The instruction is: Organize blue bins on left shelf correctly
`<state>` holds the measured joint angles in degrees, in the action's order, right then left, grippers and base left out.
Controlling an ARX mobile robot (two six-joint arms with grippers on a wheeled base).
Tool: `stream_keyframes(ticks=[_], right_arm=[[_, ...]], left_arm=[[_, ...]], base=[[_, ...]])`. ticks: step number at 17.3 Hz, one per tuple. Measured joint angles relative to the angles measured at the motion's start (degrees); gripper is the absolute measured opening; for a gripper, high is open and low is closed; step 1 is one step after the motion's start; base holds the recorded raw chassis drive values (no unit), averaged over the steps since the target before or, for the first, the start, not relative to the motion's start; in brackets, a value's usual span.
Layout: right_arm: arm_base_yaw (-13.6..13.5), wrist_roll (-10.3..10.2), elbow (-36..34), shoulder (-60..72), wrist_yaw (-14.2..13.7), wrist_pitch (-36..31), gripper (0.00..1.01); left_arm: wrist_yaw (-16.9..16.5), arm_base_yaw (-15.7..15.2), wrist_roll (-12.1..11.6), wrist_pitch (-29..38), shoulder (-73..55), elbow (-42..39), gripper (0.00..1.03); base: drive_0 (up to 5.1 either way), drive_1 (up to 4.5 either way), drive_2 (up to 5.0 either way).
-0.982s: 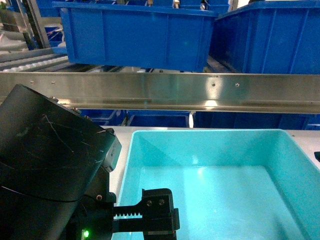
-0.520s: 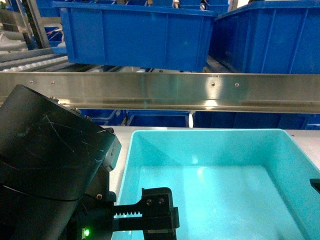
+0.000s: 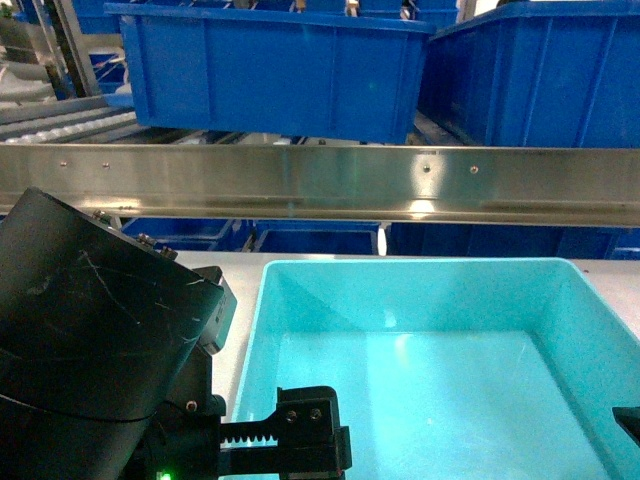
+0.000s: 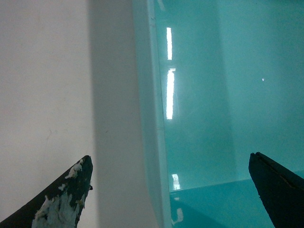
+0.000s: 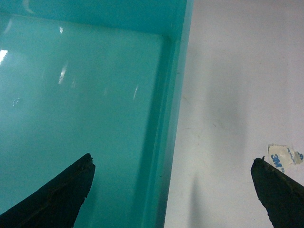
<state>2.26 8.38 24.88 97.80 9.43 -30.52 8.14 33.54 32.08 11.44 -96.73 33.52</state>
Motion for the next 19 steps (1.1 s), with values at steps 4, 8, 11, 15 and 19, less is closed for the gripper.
stream_keyframes(ticks=[4, 8, 11, 15, 19], right_arm=[[0.0, 0.0, 0.0, 0.0, -0.7, -0.3, 0.98], [0.0, 0.0, -0.1, 0.0, -0.7, -0.3, 0.86], [0.0, 0.0, -0.1, 0.0, -0.7, -0.3, 0.62], [0.0, 0.0, -0.1, 0.0, -0.7, -0.3, 0.27], [-0.3, -1.7, -0.2, 0.0, 0.0, -0.4, 0.02]], left_arm=[[1.9, 0.1, 0.1, 0.4, 0.0, -0.6, 0.98], [1.9, 0.1, 0.1, 0.4, 0.0, -0.6, 0.79], [1.9, 0.1, 0.1, 0.4, 0.0, -0.6, 0.56], [1.9, 0.1, 0.1, 0.4, 0.0, -0.6, 0.23], [1.9, 0.3, 0.5, 0.6, 0.0, -0.6, 0.02]], base=[[0.0, 0.00, 0.0], [0.0, 0.00, 0.0], [0.0, 0.00, 0.0], [0.0, 0.00, 0.0], [0.0, 0.00, 0.0]])
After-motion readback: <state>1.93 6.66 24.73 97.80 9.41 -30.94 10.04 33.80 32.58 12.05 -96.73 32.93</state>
